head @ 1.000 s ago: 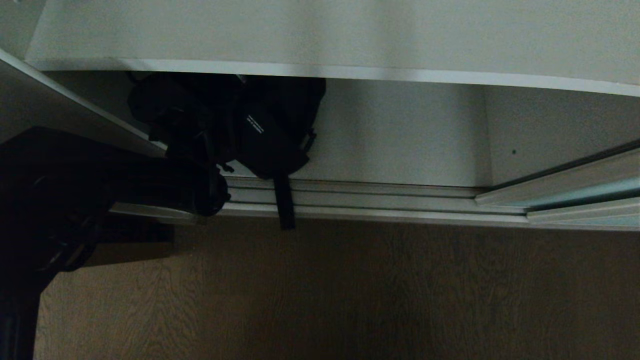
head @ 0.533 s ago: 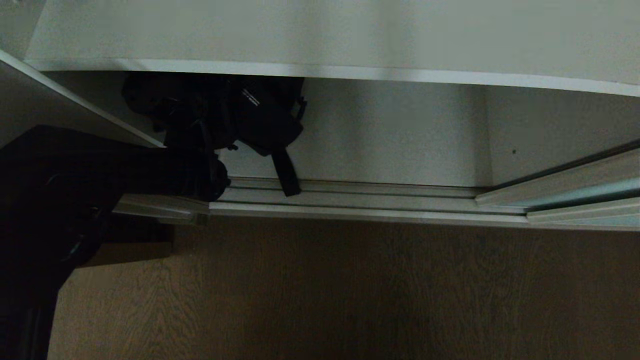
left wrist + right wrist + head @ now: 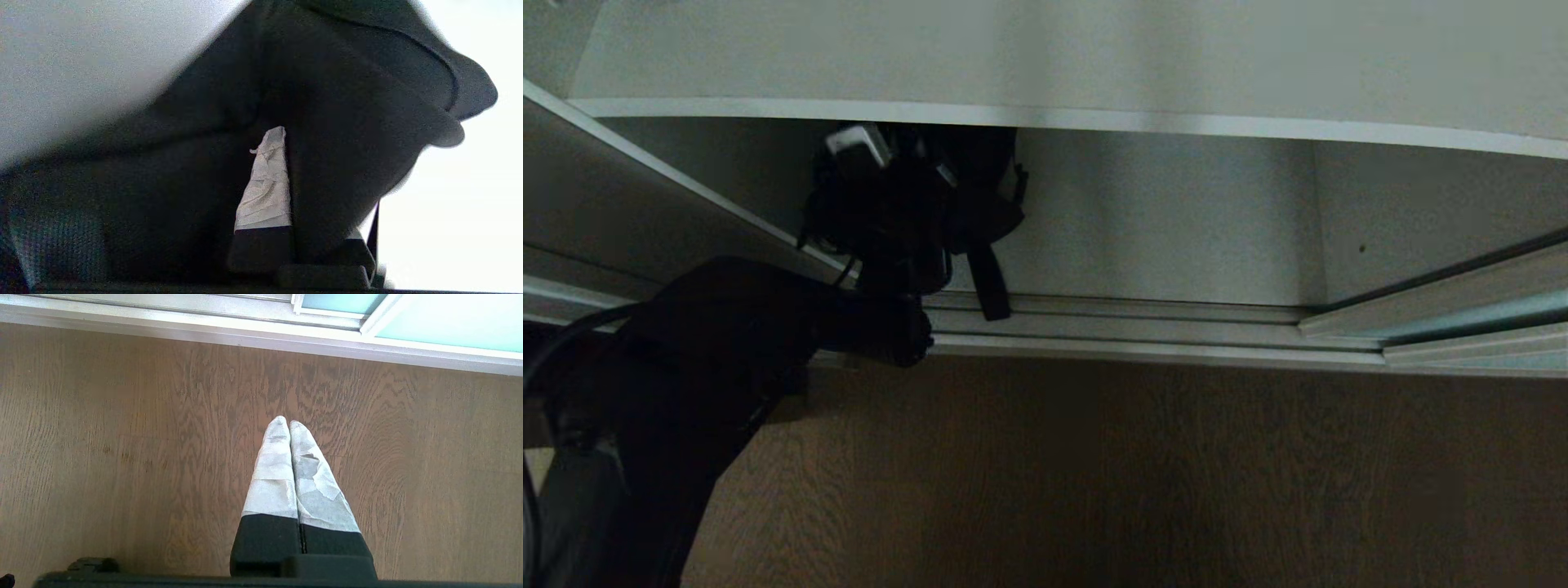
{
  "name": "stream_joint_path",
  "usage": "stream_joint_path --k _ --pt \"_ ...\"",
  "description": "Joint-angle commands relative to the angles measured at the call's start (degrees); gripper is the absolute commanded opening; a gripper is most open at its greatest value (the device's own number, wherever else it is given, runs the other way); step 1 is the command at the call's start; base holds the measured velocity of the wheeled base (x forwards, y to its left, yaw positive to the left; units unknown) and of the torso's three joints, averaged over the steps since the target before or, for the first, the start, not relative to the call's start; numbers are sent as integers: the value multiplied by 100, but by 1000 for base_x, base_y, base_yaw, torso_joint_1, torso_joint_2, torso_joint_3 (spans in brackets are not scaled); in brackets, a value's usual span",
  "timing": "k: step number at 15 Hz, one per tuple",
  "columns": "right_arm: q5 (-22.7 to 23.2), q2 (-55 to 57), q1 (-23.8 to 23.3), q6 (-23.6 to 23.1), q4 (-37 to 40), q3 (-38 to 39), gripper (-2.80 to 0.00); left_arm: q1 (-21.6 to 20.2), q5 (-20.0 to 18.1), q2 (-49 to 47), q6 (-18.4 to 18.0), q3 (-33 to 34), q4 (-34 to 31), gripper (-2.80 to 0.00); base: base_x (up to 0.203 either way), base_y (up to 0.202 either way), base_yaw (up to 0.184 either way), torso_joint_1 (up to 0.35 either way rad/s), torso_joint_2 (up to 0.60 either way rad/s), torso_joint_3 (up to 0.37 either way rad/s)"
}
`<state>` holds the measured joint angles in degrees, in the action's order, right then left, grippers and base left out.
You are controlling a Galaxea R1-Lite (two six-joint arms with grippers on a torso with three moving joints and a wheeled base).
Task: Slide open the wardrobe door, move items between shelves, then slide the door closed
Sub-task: Place the bag on the lower shelf
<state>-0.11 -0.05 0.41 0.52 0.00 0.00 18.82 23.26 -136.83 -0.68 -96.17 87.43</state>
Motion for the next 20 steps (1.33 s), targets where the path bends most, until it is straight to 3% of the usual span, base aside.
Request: stream_joint_path --k 1,9,10,16,20 --pt "2 -13 2 0 0 0 -280 60 -10 -486 -24 -97 23 -280 0 0 0 0 0 0" --pt "2 -13 2 0 0 0 -280 202 -39 -696 -433 -704 23 -280 0 0 0 0 0 0" --pt "-4 -13 2 0 0 0 -280 210 -23 -714 -494 -736 23 0 0 0 0 0 0 0" --pt "2 -13 2 0 0 0 -280 301 20 -468 -299 -751 23 0 0 0 0 0 0 0" --pt "2 -13 2 0 0 0 -280 657 322 -30 -260 -638 23 0 0 0 0 0 0 0"
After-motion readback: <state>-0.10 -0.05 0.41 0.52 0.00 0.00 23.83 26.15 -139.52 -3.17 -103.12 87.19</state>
